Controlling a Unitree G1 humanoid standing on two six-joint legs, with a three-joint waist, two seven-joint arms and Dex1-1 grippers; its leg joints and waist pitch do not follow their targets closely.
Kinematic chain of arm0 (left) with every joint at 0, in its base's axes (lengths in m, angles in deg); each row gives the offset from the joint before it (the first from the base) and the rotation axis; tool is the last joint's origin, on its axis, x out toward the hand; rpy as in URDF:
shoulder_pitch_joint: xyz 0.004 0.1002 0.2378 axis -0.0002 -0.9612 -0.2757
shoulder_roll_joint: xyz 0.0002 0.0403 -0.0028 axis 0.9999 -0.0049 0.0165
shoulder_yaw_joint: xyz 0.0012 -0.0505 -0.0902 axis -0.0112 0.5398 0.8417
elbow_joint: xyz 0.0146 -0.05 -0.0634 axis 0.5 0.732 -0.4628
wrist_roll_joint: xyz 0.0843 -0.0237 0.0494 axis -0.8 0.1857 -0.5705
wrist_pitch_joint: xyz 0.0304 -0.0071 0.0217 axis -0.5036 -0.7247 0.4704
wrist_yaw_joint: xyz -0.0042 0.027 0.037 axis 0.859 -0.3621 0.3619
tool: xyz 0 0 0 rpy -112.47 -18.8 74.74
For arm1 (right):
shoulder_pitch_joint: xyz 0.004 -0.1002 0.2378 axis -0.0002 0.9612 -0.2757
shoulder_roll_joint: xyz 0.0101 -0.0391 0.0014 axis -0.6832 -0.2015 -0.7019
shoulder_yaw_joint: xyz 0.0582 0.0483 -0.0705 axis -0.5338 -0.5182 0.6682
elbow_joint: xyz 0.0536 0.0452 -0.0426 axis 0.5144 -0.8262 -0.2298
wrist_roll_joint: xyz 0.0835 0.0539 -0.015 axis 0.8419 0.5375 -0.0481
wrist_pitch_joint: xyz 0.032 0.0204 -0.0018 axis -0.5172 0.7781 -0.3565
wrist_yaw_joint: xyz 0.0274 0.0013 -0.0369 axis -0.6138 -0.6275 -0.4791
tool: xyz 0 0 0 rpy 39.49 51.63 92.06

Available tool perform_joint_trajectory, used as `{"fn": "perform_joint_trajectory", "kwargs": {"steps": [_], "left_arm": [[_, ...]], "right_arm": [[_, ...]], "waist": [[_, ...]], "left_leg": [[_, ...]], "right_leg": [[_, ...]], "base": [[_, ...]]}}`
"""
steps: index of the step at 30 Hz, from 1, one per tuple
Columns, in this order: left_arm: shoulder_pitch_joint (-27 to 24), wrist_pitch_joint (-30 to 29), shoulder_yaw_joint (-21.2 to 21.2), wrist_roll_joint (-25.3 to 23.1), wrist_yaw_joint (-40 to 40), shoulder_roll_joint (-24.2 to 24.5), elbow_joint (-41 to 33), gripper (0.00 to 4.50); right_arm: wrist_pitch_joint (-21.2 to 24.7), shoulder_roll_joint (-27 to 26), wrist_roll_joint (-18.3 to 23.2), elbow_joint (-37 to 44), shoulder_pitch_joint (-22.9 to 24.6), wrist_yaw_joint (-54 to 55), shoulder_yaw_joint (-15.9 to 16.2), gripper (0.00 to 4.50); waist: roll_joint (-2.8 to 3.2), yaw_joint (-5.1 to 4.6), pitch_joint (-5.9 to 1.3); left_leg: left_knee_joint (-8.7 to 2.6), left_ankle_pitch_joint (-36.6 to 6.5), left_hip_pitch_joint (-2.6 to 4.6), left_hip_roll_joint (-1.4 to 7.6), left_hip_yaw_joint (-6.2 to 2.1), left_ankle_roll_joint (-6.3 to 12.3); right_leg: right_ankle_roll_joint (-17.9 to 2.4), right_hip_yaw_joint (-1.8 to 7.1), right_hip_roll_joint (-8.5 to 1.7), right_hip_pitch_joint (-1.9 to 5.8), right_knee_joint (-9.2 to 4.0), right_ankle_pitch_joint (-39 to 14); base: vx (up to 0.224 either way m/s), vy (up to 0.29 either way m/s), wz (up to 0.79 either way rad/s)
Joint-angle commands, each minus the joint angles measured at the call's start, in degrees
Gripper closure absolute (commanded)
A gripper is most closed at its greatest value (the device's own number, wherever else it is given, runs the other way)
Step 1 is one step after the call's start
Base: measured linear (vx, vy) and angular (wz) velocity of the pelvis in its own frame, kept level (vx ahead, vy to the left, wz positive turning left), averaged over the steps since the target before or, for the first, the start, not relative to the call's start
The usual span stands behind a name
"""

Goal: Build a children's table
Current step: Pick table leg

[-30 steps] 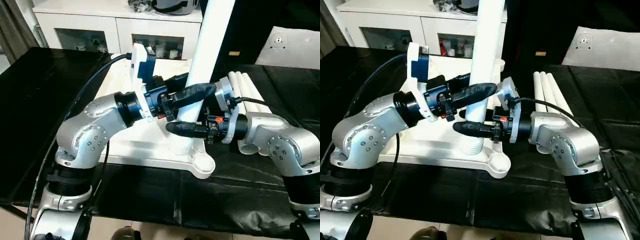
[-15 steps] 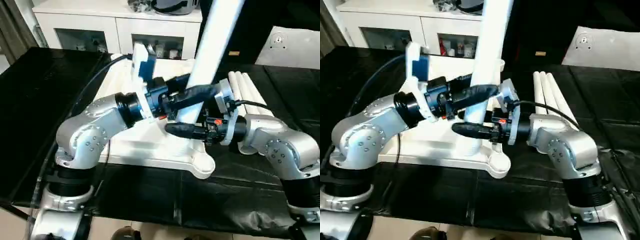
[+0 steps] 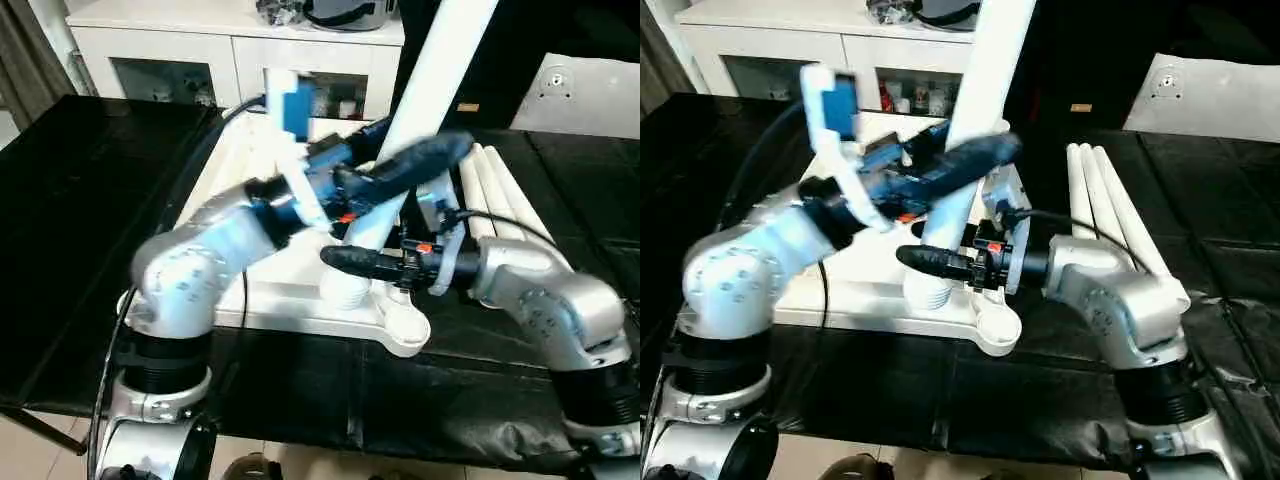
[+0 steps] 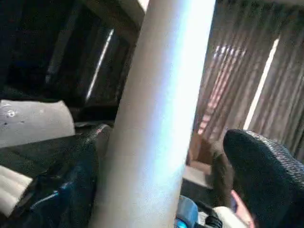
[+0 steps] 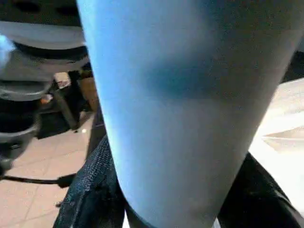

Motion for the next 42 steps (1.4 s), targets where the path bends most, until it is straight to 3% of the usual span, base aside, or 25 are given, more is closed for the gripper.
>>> {"fn": "perform_joint_trajectory", "kwargs": {"steps": [1, 2, 4, 6, 10, 12, 14, 15, 17, 20, 23, 24, 25, 26, 28, 29, 30, 31, 32, 33, 34, 35, 37, 39, 42], "left_arm": [[0.62, 0.01, -2.96, -1.47, 0.68, 0.55, -2.19, 0.04], [0.56, 0.32, -3.38, -2.13, 0.48, 0.78, -2.41, 0.00], [0.56, 0.44, -3.19, -2.14, 0.17, 0.59, -2.32, 0.00], [0.79, 1.75, -1.42, -2.04, -0.87, -0.29, -1.53, 0.00], [0.54, 3.89, 3.92, 1.97, -3.49, -3.53, -0.98, 0.00], [-0.42, 4.05, 6.07, 3.99, -5.43, -4.73, -0.72, 0.00], [-1.54, 3.68, 6.22, 3.71, -6.23, -4.43, -0.93, 0.00], [-2.16, 3.86, 7.52, 5.34, -7.09, -5.22, -0.85, 0.00], [-2.62, 4.05, 8.06, 6.02, -7.11, -5.33, -1.02, 0.00], [-3.83, 5.02, 7.53, 3.40, -6.85, -4.54, -2.09, 0.00], [-8.05, 6.90, 6.78, -4.65, -9.91, -1.10, -2.13, 0.00], [-8.05, 6.90, 6.78, -4.65, -9.91, -1.10, -2.13, 0.00], [-9.73, 8.16, 6.72, -7.37, -11.39, -0.03, -1.85, 0.00], [-12.47, 10.49, 5.65, -12.25, -13.21, 2.10, -1.64, 0.00], [-16.74, 13.01, 4.18, -18.81, -16.70, 5.02, -1.45, 0.00], [-17.97, 13.37, 3.93, -20.36, -17.84, 5.68, -1.40, 0.00], [-20.41, 13.40, 4.44, -22.54, -20.55, 6.07, -1.11, 0.00], [-22.28, 13.70, 4.09, -24.76, -21.74, 6.97, -1.31, 0.00], [-22.85, 13.83, 3.92, -25.49, -22.03, 7.29, -1.39, 0.00], [-24.67, 14.25, 3.96, -27.47, -23.63, 7.63, -1.91, 0.00], [-25.21, 14.38, 4.11, -27.96, -24.26, 7.55, -2.13, 0.00], [-26.03, 14.99, 3.94, -29.18, -24.89, 7.65, -2.39, 0.00], [-27.92, 16.82, 3.04, -31.77, -25.47, 8.27, -3.00, 0.00], [-29.81, 19.52, 1.90, -34.32, -26.08, 8.68, -3.19, 0.00], [-30.62, 20.73, 0.40, -36.17, -26.36, 8.90, -3.11, 0.00]], "right_arm": [[-1.20, -0.28, -1.64, -0.51, -0.39, 1.94, 0.27, 2.59], [-1.67, -0.76, -2.57, -0.85, -0.46, 3.36, 0.30, 2.59], [-1.69, -0.98, -2.70, -0.95, -0.49, 3.81, 0.19, 2.59], [-2.04, -2.15, -2.30, -0.92, -0.38, 5.20, -0.75, 2.59], [-5.04, -4.53, -3.33, -0.20, 1.09, 9.41, -2.98, 2.59], [-5.27, -6.50, -2.55, 0.76, 2.06, 12.39, -4.99, 2.59], [-4.33, -8.53, 0.57, 3.03, 2.74, 14.26, -7.48, 2.59], [-3.85, -9.87, 2.13, 4.83, 3.51, 16.29, -8.99, 2.59], [-4.00, -9.80, 1.23, 6.08, 4.49, 17.52, -8.93, 2.60], [-5.25, -9.66, -0.96, 7.25, 6.27, 19.33, -8.42, 2.60], [-5.83, -9.23, -6.85, 9.71, 8.40, 25.61, -8.31, 2.60], [-5.83, -9.23, -6.85, 9.71, 8.40, 25.61, -8.31, 2.60], [-5.32, -9.10, -8.64, 10.55, 8.94, 27.54, -8.25, 2.60], [-4.92, -8.95, -11.07, 12.05, 10.02, 30.45, -7.95, 2.60], [-3.35, -8.92, -13.07, 14.88, 12.10, 34.37, -7.54, 2.60], [-2.72, -8.93, -13.30, 15.76, 12.79, 35.33, -7.41, 2.60], [-2.87, -9.37, -14.16, 17.05, 14.10, 36.82, -7.18, 2.60], [-3.34, -9.55, -15.28, 17.91, 15.06, 37.78, -6.91, 2.60], [-3.45, -9.59, -15.65, 18.17, 15.36, 38.06, -6.81, 2.60], [-2.72, -9.95, -15.43, 19.11, 16.36, 38.58, -6.84, 2.60], [-2.20, -10.09, -15.01, 19.43, 16.69, 38.62, -6.93, 2.60], [-1.77, -11.18, -13.93, 19.62, 17.15, 39.08, -7.61, 2.60], [-2.07, -12.17, -14.85, 19.23, 17.90, 40.79, -8.05, 2.60], [-3.44, -13.01, -18.82, 16.38, 18.04, 44.95, -7.77, 2.60], [-3.32, -12.74, -19.01, 14.47, 18.71, 44.92, -7.44, 2.60]], "waist": [[-0.25, -0.15, -4.34], [0.04, -0.22, -4.32], [-0.03, -0.28, -4.27], [0.53, -0.25, -4.33], [0.45, -0.35, -4.34], [1.37, -0.18, -4.29], [0.99, -0.43, -4.32], [1.50, -0.41, -4.42], [1.27, -0.45, -4.38], [1.50, -0.39, -4.37], [1.45, -0.73, -4.17], [1.54, -0.92, -4.14], [1.53, -1.19, -4.19], [0.96, -1.48, -4.15], [0.84, -1.86, -4.04], [0.80, -2.04, -4.09], [1.09, -2.22, -4.22], [0.07, -2.54, -4.19], [0.39, -2.32, -4.20], [0.03, -2.50, -4.20], [0.44, -2.44, -4.14], [0.46, -2.45, -4.05], [0.34, -2.61, -3.93], [0.40, -2.75, -3.82], [0.37, -2.81, -3.81]], "left_leg": [[-4.46, -8.96, 1.44, 3.82, -1.66, -0.66], [-4.48, -9.47, 1.51, 3.84, -1.68, -0.98], [-4.53, -9.84, 1.51, 3.81, -1.67, -1.08], [-4.48, -10.32, 1.55, 3.80, -1.74, -1.34], [-4.53, -11.39, 1.58, 3.81, -1.64, -2.00], [-4.59, -11.88, 1.57, 3.78, -1.81, -2.23], [-4.78, -13.15, 1.53, 3.66, -1.80, -1.73], [-4.75, -13.07, 1.55, 3.61, -1.99, -1.59], [-4.67, -12.09, 1.38, 3.52, -1.82, -1.29], [-4.65, -11.36, 1.40, 3.51, -1.71, -1.09], [-5.01, -12.71, 1.43, 3.61, -1.91, -1.84], [-5.14, -13.03, 1.38, 3.52, -1.96, -2.42], [-5.13, -13.98, 1.52, 3.44, -1.97, -3.01], [-5.19, -14.17, 1.45, 3.40, -1.87, -2.94], [-5.57, -14.55, 1.32, 3.48, -2.17, -3.25], [-5.52, -14.72, 1.38, 3.44, -2.09, -3.34], [-5.45, -14.58, 1.53, 3.40, -2.04, -3.39], [-5.47, -14.32, 1.42, 3.43, -1.88, -3.08], [-5.56, -13.92, 1.33, 3.48, -2.07, -2.97], [-5.52, -13.49, 1.31, 3.54, -1.90, -2.64], [-5.64, -13.64, 1.37, 3.61, -2.01, -2.41], [-5.72, -14.69, 1.64, 3.69, -2.00, -2.45], [-5.99, -15.74, 1.52, 3.77, -2.20, -2.68], [-6.11, -16.85, 1.75, 3.79, -2.19, -3.34], [-6.13, -18.49, 1.86, 3.65, -2.16, -3.92]], "right_leg": [[-10.40, 2.67, -4.69, 2.67, -4.78, -13.10], [-10.32, 2.67, -4.62, 2.54, -4.77, -13.11], [-10.57, 2.68, -4.67, 2.63, -4.80, -12.98], [-10.90, 2.69, -4.67, 2.61, -4.73, -12.49], [-11.57, 2.69, -4.71, 2.61, -4.75, -11.90], [-11.93, 2.66, -4.60, 2.49, -4.65, -11.35], [-11.37, 2.60, -4.47, 2.65, -4.91, -11.75], [-10.96, 2.50, -4.46, 2.73, -4.71, -12.15], [-10.53, 2.59, -4.49, 2.77, -4.98, -12.48], [-9.34, 2.65, -4.47, 2.55, -5.16, -14.22], [-7.30, 2.63, -4.31, 2.28, -5.57, -17.82], [-6.32, 2.64, -4.19, 2.23, -5.53, -18.64], [-5.46, 2.63, -4.25, 2.17, -5.72, -20.14], [-5.13, 2.66, -4.20, 2.21, -5.80, -20.58], [-2.54, 2.74, -4.23, 2.11, -5.87, -22.81], [-2.17, 2.73, -4.21, 2.03, -5.91, -23.09], [-1.99, 2.78, -4.19, 1.84, -6.00, -22.85], [-2.43, 2.78, -4.06, 1.78, -6.12, -21.95], [-2.64, 2.80, -4.22, 1.89, -5.87, -21.39], [-3.14, 2.82, -4.16, 1.71, -5.96, -20.28], [-3.66, 2.85, -4.25, 1.73, -5.80, -19.59], [-3.87, 2.83, -4.20, 1.47, -5.94, -19.80], [-4.18, 2.79, -4.30, 1.51, -5.96, -19.84], [-4.13, 2.83, -4.20, 1.18, -6.09, -20.07], [-4.16, 2.94, -4.33, 1.33, -6.09, -19.91]], "base": [[0.000, 0.000, 0.00], [0.000, 0.000, 0.00], [0.000, 0.000, 0.00], [0.000, 0.000, 0.00], [0.000, 0.000, 0.00], [0.000, 0.000, 0.00], [0.000, 0.000, 0.00], [0.000, 0.000, 0.00], [0.000, 0.000, 0.00], [0.000, 0.000, 0.00], [0.000, 0.000, 0.00], [0.000, 0.000, 0.00], [0.000, 0.000, 0.00], [0.000, 0.000, 0.00], [0.000, 0.000, 0.00], [0.000, 0.000, 0.00], [0.000, 0.000, 0.00], [0.000, 0.000, 0.00], [0.000, 0.000, 0.00], [0.000, 0.000, 0.00], [0.000, 0.000, 0.00], [0.000, 0.000, 0.00], [0.000, 0.000, 0.00], [0.000, 0.000, 0.00], [0.000, 0.000, 0.00]]}}
